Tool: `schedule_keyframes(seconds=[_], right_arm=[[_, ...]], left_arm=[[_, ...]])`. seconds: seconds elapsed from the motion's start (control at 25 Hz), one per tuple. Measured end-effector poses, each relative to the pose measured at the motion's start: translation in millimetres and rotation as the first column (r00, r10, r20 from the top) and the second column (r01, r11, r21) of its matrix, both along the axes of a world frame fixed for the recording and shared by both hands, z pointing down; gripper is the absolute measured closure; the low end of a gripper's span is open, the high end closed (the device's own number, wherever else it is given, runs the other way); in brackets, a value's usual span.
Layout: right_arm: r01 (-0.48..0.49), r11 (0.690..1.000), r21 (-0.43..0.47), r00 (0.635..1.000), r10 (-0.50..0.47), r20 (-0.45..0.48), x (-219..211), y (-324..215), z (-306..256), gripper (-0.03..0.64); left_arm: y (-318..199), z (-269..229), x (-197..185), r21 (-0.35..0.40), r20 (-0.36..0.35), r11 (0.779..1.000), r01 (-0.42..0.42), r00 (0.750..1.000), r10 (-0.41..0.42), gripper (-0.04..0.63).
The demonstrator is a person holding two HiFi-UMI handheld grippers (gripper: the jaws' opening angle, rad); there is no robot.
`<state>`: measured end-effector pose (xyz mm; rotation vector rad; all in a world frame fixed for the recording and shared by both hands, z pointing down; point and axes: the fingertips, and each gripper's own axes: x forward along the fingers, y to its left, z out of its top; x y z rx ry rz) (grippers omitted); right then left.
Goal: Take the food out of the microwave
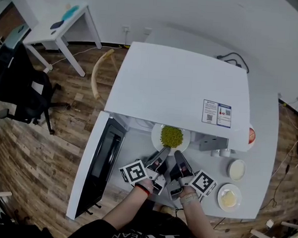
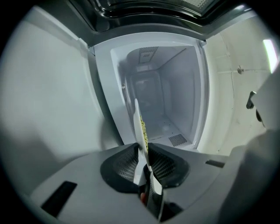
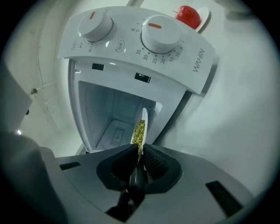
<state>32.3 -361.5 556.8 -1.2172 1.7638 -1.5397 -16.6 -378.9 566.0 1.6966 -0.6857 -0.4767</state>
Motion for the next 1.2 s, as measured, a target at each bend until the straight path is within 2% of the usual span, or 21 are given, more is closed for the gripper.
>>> schedule_keyframes(seconds=[0.16, 0.32, 0.4, 0.6, 0.76, 0.92, 1.08, 1.2], right_arm=[[0.027, 1.000, -0.010, 0.999, -0.027, -0.017, 0.7, -2.7, 2.4, 0.568], [0.041, 0.999, 0.010, 0.999, -0.041, 0.005, 0.8, -9.2, 0.3, 0.568], [0.048, 0.999, 0.013, 0.999, -0.048, 0.008, 0.5, -11.6, 0.9, 0.565], [0.044, 0.999, 0.009, 0.998, -0.045, 0.046, -1.9, -14.3, 0.9, 0.548], [0.046, 0.999, 0.019, 0.997, -0.047, 0.055, -2.6, -14.6, -0.5, 0.548], [0.037, 0.999, 0.028, 0.996, -0.039, 0.077, -3.3, -11.8, -2.4, 0.548], [0.030, 0.999, 0.044, 0.994, -0.035, 0.102, -2.8, -7.9, -6.7, 0.548], [0.035, 0.998, 0.053, 0.994, -0.040, 0.099, -2.9, -4.5, -10.4, 0.548]], left_arm=[[1.4, 0.8, -1.0, -0.027, -0.039, 1.000, 0.005, 0.999, -0.006, 0.534], [3.1, -2.5, -0.6, -0.055, -0.092, 0.998, 0.007, 0.996, -0.012, 0.537], [4.6, -2.7, -1.0, -0.044, -0.083, 0.999, -0.005, 0.997, 0.002, 0.537], [11.1, -3.6, 0.6, -0.080, -0.141, 0.997, -0.007, 0.990, -0.004, 0.538], [12.3, -3.4, -3.9, -0.037, -0.088, 0.999, -0.031, 0.996, 0.028, 0.538], [15.4, -3.7, -5.8, -0.026, -0.091, 0.999, -0.033, 0.995, 0.031, 0.538], [21.8, -6.2, -4.6, -0.066, -0.124, 0.997, -0.025, 0.992, 0.017, 0.538], [24.6, -8.1, -5.1, -0.041, -0.109, 0.999, -0.029, 0.994, 0.024, 0.538]])
